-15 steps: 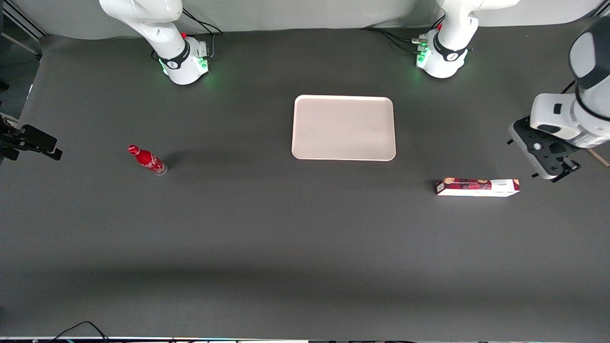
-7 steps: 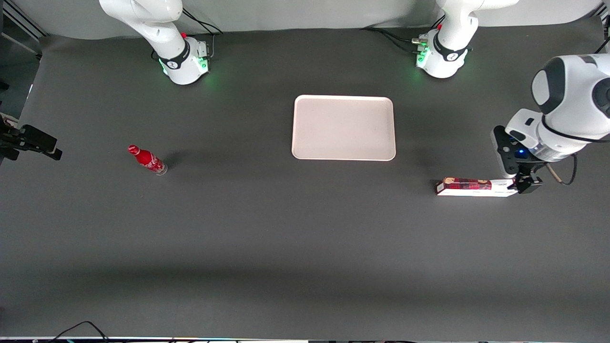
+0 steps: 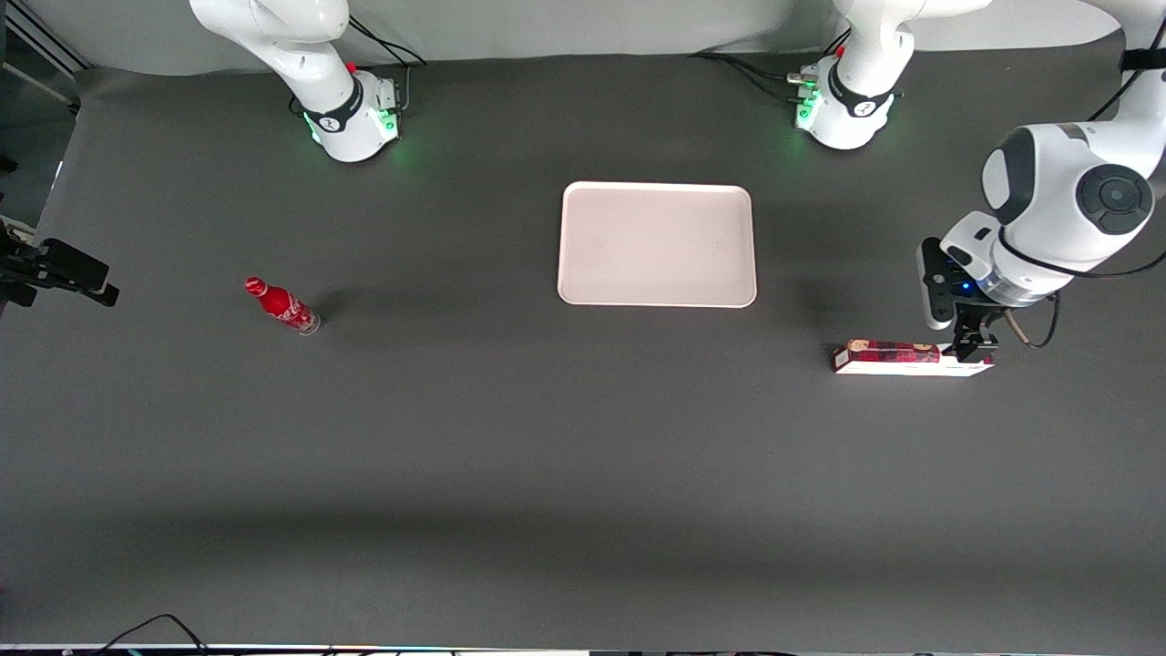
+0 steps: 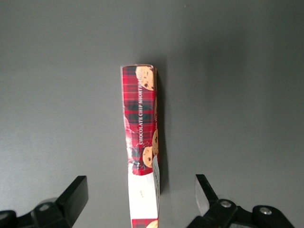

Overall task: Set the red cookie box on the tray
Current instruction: 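Move the open left gripper over the red shortbread box and lower it, then close the left gripper on the end of the shortbread box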

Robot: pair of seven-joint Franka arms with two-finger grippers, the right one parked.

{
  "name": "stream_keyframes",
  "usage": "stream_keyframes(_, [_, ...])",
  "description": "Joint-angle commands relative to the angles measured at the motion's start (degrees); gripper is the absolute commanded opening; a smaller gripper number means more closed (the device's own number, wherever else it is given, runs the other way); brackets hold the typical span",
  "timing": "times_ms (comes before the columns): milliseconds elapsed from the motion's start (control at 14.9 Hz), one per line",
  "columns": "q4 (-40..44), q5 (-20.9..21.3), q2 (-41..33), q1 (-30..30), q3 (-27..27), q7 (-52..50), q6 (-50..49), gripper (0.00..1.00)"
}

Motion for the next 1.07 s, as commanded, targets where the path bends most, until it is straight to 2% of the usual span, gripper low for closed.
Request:
stream_keyframes(0, [-4.3, 0.2, 2.4, 2.0, -0.3, 2.6, 6.9, 1.0])
stream_keyframes(536, [-3.3, -0.5, 8.9, 2.2, -0.5, 1.9, 14.7, 1.0])
stream_keyframes(1006, [-2.2, -0.6, 12.8, 2.3, -0.5, 1.8, 16.2, 1.0])
